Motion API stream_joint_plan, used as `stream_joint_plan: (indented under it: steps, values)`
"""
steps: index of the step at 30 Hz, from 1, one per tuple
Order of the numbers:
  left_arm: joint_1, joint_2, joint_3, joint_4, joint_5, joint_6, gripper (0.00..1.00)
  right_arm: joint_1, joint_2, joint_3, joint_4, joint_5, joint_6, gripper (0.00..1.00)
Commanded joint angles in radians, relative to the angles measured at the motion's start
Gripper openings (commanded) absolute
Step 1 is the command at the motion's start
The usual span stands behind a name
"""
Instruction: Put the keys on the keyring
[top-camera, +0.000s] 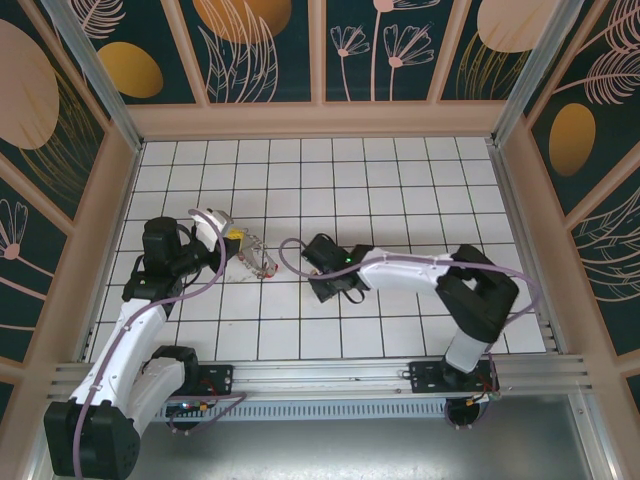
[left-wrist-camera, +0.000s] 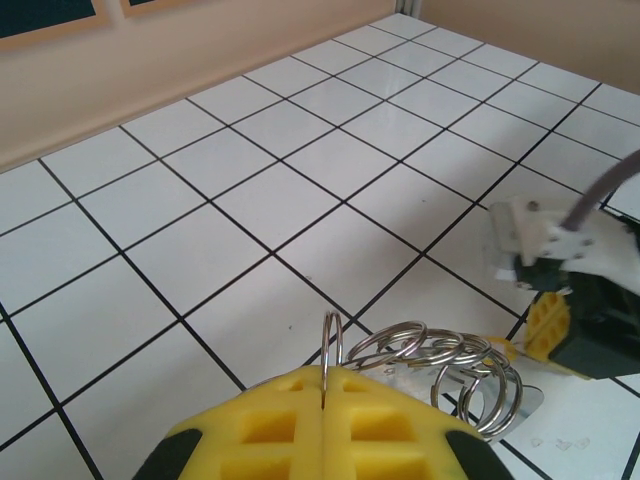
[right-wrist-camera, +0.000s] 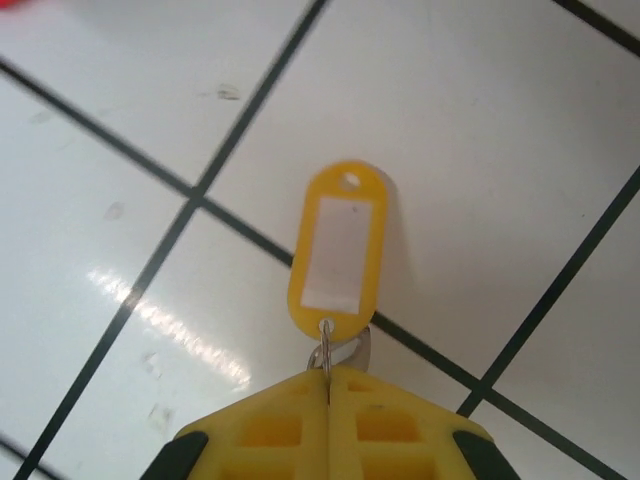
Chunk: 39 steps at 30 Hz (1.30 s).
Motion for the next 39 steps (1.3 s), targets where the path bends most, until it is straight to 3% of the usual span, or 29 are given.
stream_joint_plan:
  steps: [1, 7, 11, 19, 27, 39]
  values:
    - [-0.003, -0.024, 0.021, 0.025, 0.049, 0.006, 0.0, -0.01, -0.145, -0.095, 0.143, -0.058, -0.149, 0.0]
    - [-0.002, 0.001, 0.039, 0.031, 0.147, 0.053, 0.0, -0.079, -0.37, -0.25, 0.3, -0.19, -0.221, 0.0]
    - [-0.006, -0.004, 0.035, 0.067, 0.275, 0.095, 0.0, -0.135, -0.5, -0.335, 0.405, -0.279, -0.242, 0.0]
    - [-0.094, -0.018, 0.022, 0.127, 0.338, 0.118, 0.0, -0.187, -0.63, -0.378, 0.497, -0.38, -0.245, 0.0]
    - [-0.202, 0.017, 0.025, 0.245, 0.168, 0.076, 0.0, -0.183, -0.63, -0.289, 0.467, -0.459, -0.255, 0.0]
    - [-0.347, 0.129, 0.1, 0.314, 0.035, 0.094, 0.0, -0.148, -0.567, -0.159, 0.414, -0.355, -0.33, 0.0]
